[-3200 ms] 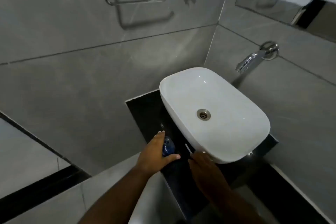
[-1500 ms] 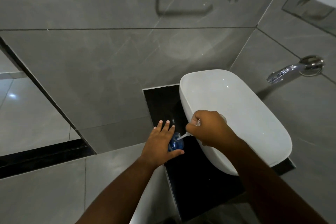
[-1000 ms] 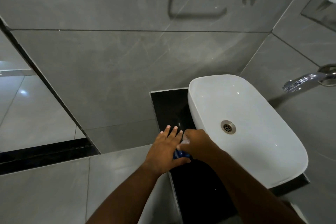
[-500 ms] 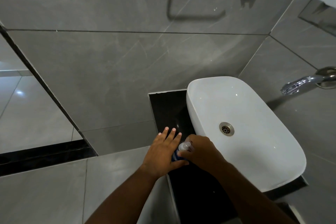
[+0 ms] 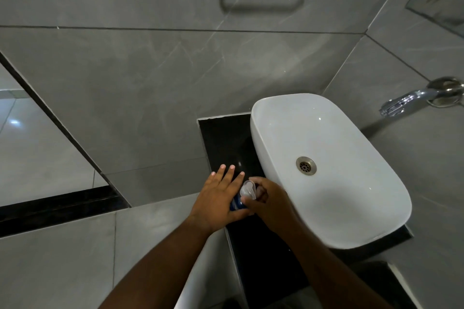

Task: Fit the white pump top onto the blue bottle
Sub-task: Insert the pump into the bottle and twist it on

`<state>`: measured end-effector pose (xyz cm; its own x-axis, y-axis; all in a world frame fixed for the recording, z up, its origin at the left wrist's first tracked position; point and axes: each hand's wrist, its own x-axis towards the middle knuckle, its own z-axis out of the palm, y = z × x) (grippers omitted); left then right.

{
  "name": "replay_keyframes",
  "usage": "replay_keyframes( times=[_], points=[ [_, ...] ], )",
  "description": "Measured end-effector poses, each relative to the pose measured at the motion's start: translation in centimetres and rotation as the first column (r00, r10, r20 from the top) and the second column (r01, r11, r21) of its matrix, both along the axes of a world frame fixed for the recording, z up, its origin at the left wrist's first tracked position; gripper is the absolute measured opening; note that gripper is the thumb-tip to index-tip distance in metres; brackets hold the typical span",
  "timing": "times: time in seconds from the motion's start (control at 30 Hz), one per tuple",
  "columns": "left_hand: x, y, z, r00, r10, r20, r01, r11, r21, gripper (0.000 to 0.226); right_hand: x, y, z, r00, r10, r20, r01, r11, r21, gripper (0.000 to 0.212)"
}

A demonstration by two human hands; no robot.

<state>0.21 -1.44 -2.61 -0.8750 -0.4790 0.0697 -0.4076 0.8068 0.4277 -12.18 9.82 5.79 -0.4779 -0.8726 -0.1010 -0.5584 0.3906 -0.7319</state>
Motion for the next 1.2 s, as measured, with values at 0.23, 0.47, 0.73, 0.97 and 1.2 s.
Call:
replay_keyframes(
  times=[0.23,0.47,0.73,0.97,1.2],
  points=[
    [0.0,0.0,-0.1,1.000,0.003,0.003,-0.003,1.000,-0.004,0.093,-0.5,-0.1,-0.4,1.000,0.003,0.010,-0.003,1.000,-0.006,0.017],
    [0.1,0.1,-0.2,1.000,0.007,-0.024,-0.007,1.000,0.009,0.094,-0.9,-0.7,-0.3,0.997,0.057,0.043,-0.057,0.998,-0.006,0.019],
    [0.0,0.2,-0.1,0.998,0.015,-0.053,-0.014,1.000,0.026,0.091,-1.5,-0.9,-0.6,1.000,0.024,0.016,-0.024,1.000,0.003,0.023],
    [0.2,0.3,0.2,0.999,0.011,-0.036,-0.011,1.000,0.016,0.092,-1.3,-0.6,-0.8,0.999,0.017,-0.032,-0.016,1.000,0.010,0.014],
    [0.2,0.4,0.3,1.000,0.012,-0.006,-0.012,1.000,0.002,0.093,-1.1,-0.5,-0.9,0.999,0.009,-0.050,-0.009,1.000,0.009,0.025]
  ],
)
